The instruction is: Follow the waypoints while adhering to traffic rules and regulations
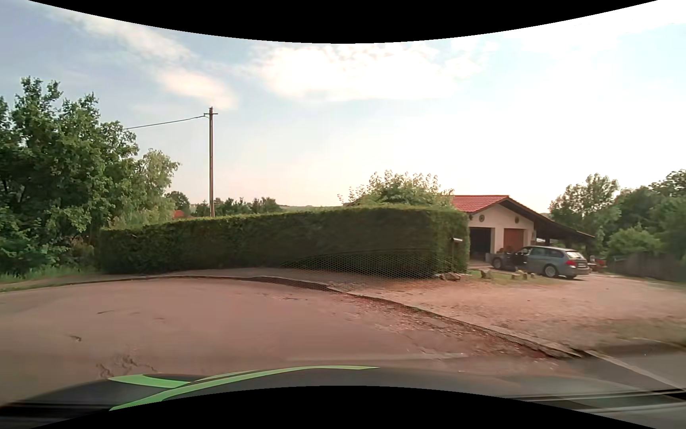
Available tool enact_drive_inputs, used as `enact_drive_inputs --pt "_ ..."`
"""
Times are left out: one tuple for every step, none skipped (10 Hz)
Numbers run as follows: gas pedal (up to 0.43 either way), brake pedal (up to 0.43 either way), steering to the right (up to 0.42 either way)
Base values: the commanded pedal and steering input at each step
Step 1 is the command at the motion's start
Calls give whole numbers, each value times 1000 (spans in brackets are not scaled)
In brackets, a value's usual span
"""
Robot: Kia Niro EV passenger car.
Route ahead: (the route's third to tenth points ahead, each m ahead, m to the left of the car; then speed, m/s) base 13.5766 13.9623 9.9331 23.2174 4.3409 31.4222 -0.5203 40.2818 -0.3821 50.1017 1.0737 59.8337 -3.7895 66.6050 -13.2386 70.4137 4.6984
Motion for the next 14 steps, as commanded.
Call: enact_drive_inputs --pt "0 195 -291" --pt "0 195 -293" --pt "0 195 -295" --pt "0 189 -299" --pt "0 183 -305" --pt "0 183 -312" --pt "0 183 -322" --pt "0 183 -332" --pt "0 183 -340" --pt "0 177 -352" --pt "0 171 -363" --pt "0 171 -375" --pt "0 171 -390" --pt "0 171 -401"
